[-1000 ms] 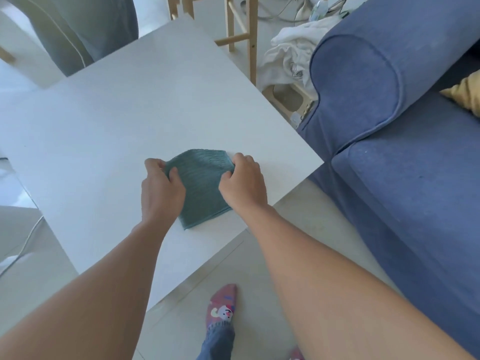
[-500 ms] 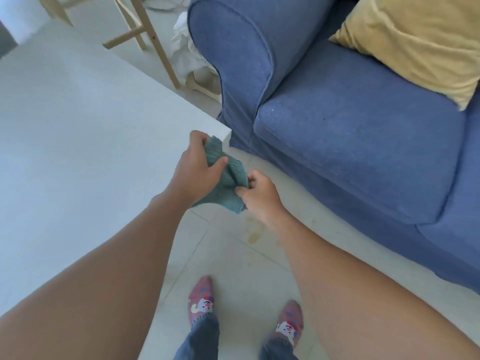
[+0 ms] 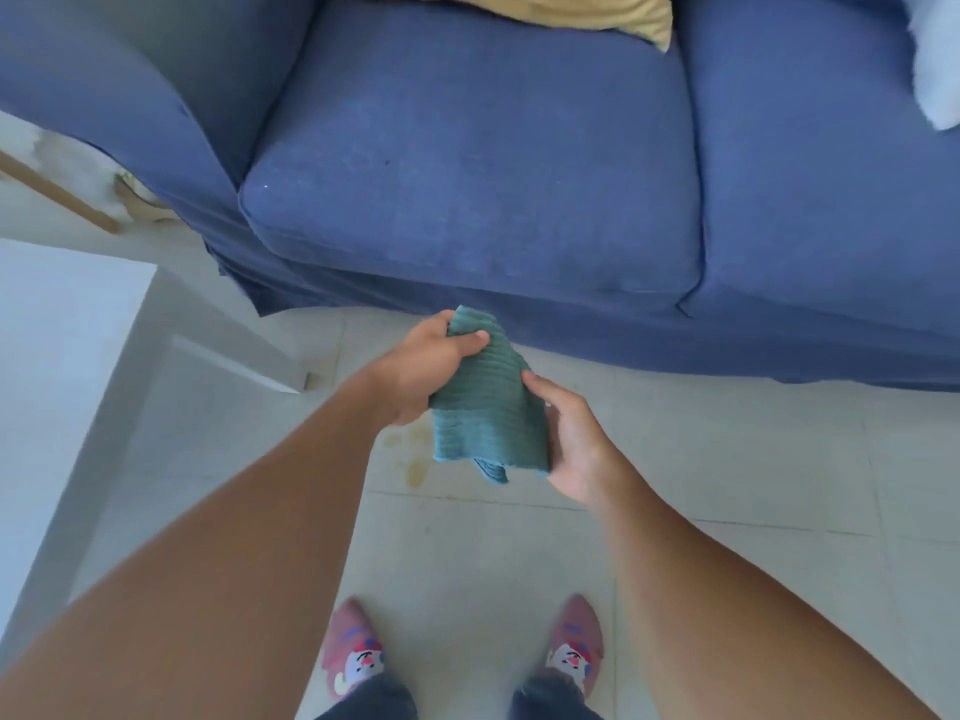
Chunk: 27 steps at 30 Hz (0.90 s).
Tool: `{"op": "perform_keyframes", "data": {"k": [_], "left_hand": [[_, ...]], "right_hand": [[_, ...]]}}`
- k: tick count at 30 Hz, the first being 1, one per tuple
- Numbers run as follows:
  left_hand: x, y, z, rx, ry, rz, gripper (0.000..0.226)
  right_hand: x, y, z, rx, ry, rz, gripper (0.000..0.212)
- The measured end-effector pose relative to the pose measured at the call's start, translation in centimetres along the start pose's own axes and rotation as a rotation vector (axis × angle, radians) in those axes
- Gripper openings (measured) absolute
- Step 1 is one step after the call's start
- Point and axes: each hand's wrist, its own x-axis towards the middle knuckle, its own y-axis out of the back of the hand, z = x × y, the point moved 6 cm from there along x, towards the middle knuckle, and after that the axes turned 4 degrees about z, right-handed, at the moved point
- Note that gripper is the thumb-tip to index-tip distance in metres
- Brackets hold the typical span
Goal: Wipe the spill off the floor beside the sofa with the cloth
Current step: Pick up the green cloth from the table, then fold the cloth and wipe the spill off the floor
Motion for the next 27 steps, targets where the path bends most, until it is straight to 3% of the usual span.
{"op": "perform_keyframes", "data": {"k": [3,6,9,13,15,19,23,27], "left_hand": [[5.2,-2.9,-4.5,-0.063,0.009,-0.057,0.026],[11.0,-4.4,-9.6,-0.059,-0.005,-0.047,0.022],[17.0,-4.8,-15.1,0.057,0.032,-0.078,0.034],[24.0,-5.3,-21.1,0.291,0.164,-0.282,0.028],[26.9,-5.4,-22.8,0.363,0.078,-0.251,0.031],[31.0,-5.6,-23.8,0.061,-0.213,-0.127,0.051],[29.5,-6.9,-23.3,0.010,-0.226,-0.104,0.060],[28.0,-8.7,-23.0,0.266,-0.243,-0.184,0.047]], "right_hand": [[4.0,3.5,2.6,0.134,-0.018,-0.055,0.044],[9.8,6.9,5.3,0.152,0.053,0.020,0.035],[16.6,10.5,8.0,0.158,0.158,0.156,0.033],[25.2,13.8,9.9,0.101,0.276,0.236,0.025],[28.6,14.8,10.3,0.051,0.303,0.241,0.025],[32.1,15.4,9.5,0.048,0.361,0.147,0.027],[30.7,15.0,10.5,0.073,0.351,-0.018,0.039],[29.1,17.1,10.9,0.026,0.405,0.191,0.047]]}}
